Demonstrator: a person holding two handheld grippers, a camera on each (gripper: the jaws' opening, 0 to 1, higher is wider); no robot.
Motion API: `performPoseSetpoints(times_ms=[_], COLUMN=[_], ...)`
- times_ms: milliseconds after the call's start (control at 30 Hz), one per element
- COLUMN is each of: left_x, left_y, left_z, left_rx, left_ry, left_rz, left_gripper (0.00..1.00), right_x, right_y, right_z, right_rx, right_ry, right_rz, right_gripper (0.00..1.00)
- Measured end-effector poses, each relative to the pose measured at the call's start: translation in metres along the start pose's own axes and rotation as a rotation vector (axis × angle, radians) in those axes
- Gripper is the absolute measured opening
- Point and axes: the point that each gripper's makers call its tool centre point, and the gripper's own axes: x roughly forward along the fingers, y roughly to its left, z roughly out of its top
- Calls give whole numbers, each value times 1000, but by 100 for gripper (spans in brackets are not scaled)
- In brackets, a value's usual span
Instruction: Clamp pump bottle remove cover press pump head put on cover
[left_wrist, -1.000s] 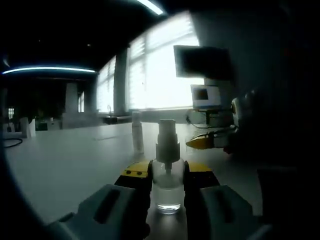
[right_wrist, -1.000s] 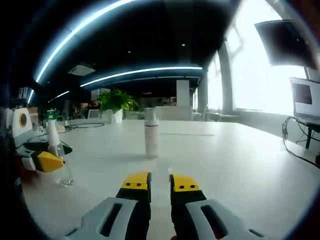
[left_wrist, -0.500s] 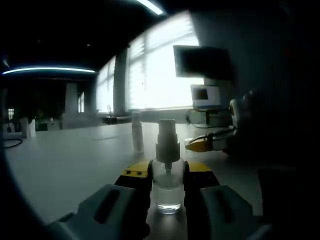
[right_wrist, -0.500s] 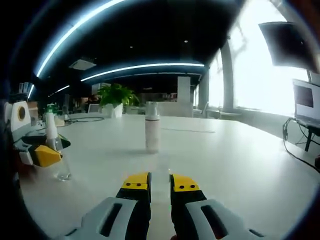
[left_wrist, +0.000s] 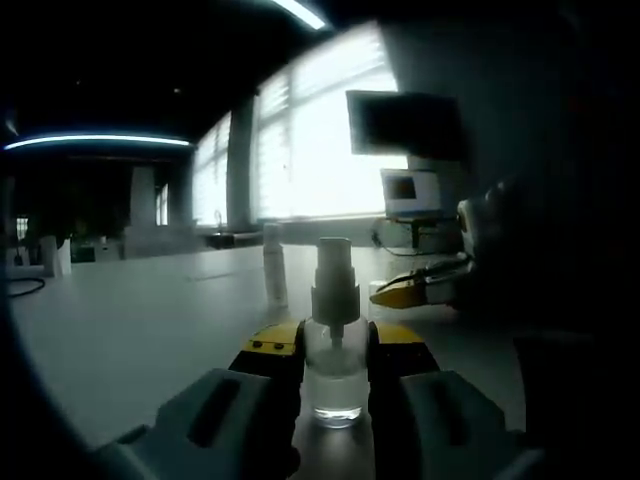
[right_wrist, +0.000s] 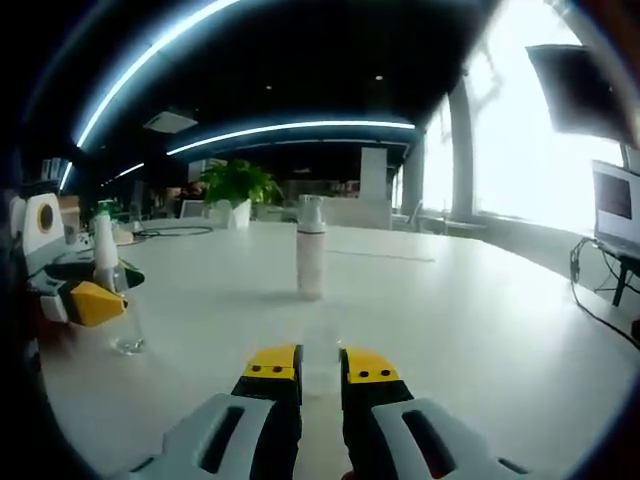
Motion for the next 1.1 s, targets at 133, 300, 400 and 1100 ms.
performPoseSetpoints(times_ms=[133, 300, 400, 1100], left_x=[0, 0, 0, 0], left_y=[0, 1, 1, 1], left_z=[0, 0, 0, 0], left_rx=[0, 0, -1, -3], left_ry=[0, 0, 0, 1], left_rz=[0, 0, 0, 0], left_gripper=[16, 16, 16, 16], right_x=[-1, 1, 0, -9], right_y=[2, 3, 1, 1], right_z=[0, -2, -1, 14], right_rx=[-12, -31, -25, -3], right_ry=[2, 15, 9, -86], right_rz=[1, 12, 7, 14], right_gripper=[10, 17, 17, 20])
